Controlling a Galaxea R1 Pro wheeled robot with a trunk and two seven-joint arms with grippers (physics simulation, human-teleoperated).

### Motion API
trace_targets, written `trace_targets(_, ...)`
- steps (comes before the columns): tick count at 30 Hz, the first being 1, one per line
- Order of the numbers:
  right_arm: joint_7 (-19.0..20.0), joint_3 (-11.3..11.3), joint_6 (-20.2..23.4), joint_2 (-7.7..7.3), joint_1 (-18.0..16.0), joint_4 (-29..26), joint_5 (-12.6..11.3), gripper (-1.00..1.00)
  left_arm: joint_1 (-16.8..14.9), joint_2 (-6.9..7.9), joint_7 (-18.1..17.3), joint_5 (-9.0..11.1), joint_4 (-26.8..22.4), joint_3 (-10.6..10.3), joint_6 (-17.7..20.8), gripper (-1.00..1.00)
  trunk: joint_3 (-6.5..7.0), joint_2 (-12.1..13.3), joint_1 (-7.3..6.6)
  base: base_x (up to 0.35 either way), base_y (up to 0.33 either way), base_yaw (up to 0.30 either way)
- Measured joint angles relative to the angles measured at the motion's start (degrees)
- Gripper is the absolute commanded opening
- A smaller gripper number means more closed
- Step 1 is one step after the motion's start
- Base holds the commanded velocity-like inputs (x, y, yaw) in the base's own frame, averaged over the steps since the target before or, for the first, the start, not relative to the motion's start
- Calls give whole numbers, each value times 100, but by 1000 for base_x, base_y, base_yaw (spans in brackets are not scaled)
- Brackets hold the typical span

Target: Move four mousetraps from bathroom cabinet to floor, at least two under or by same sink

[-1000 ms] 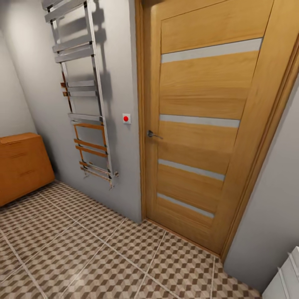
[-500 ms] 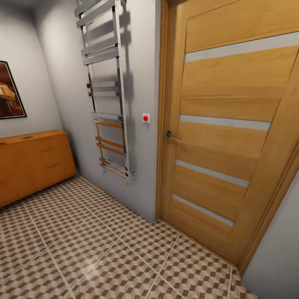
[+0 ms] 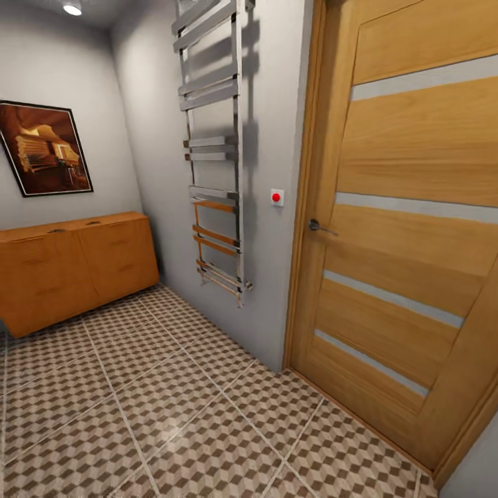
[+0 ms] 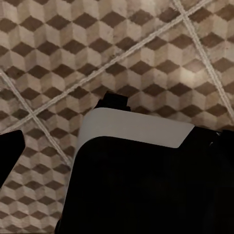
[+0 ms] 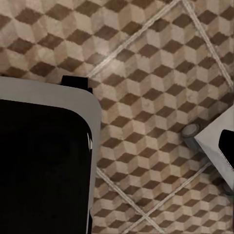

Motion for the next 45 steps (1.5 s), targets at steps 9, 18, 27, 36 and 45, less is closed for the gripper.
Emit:
trace_targets(9,1,6,4,5,0,1,0,100,0,-2,0,1,0,2,0,100,0,0,0,0,0,282)
trace_targets(18,1,1,-1,2,0,-1,0,100,0,-3,1,0,-6,2,-51,100,0,0,0,0,0,282)
trace_targets(27,1,0,-1,5,0,0,7,100,1,1,10,-1,-4,2,-166,100,0,0,0,0,0,282)
trace_targets(36,2,0,-2,12,0,-1,9,100,1,2,12,13,-3,2,-195,100,0,0,0,0,0,282)
trace_targets(45,2,1,-2,14,0,0,9,100,1,4,12,17,-3,2,-201,100,0,0,0,0,0,282)
